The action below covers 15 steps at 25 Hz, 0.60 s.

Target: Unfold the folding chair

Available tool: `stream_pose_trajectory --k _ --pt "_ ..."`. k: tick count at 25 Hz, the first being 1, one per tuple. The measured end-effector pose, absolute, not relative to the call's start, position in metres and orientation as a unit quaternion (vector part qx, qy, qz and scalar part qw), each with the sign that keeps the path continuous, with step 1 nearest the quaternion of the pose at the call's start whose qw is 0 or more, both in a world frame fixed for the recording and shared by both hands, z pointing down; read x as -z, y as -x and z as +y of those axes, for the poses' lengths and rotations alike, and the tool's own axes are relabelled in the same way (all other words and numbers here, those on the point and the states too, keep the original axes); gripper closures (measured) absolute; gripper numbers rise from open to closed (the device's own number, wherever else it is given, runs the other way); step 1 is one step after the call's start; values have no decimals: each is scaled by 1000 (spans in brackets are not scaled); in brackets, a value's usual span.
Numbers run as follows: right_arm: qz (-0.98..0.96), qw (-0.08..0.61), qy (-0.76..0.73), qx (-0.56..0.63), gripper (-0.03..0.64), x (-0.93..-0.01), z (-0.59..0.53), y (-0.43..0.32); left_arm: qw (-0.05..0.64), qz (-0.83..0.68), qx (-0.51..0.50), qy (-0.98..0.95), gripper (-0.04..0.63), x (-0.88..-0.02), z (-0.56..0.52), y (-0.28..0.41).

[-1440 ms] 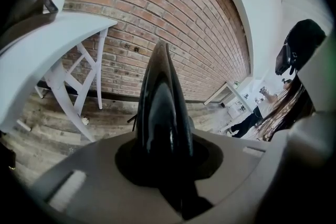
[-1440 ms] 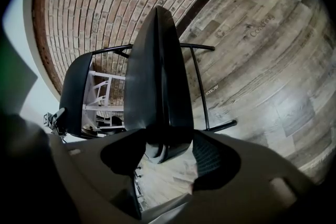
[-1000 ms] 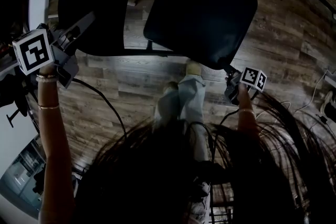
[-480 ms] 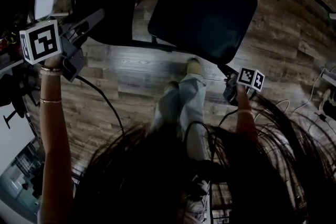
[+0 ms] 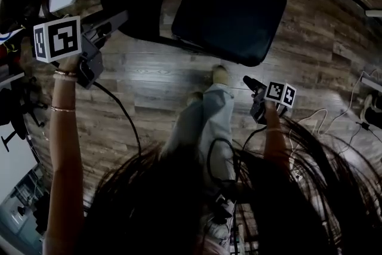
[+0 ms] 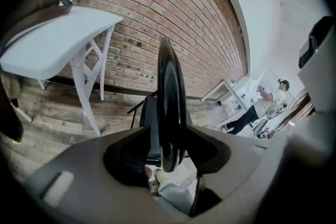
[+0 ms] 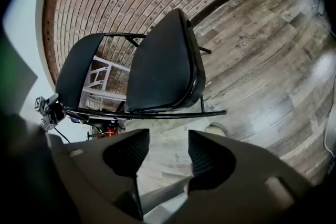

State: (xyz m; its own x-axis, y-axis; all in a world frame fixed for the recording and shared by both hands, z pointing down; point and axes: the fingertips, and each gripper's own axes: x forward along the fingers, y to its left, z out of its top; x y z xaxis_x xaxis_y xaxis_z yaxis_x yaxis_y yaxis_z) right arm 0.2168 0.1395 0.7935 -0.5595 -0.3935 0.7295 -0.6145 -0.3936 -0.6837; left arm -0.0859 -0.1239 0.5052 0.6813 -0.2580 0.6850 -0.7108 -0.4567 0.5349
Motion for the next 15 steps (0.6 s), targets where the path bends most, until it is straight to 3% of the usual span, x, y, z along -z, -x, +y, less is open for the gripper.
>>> stream_pose_trajectory --k 9,15 --pt "-563 104 -466 -675 388 -761 162 -202 422 -310 -304 -796 397 -512 -60 121" --pt "-584 128 -459 -657 411 -738 171 -197 459 -344 -279 -770 420 -521 -1 135"
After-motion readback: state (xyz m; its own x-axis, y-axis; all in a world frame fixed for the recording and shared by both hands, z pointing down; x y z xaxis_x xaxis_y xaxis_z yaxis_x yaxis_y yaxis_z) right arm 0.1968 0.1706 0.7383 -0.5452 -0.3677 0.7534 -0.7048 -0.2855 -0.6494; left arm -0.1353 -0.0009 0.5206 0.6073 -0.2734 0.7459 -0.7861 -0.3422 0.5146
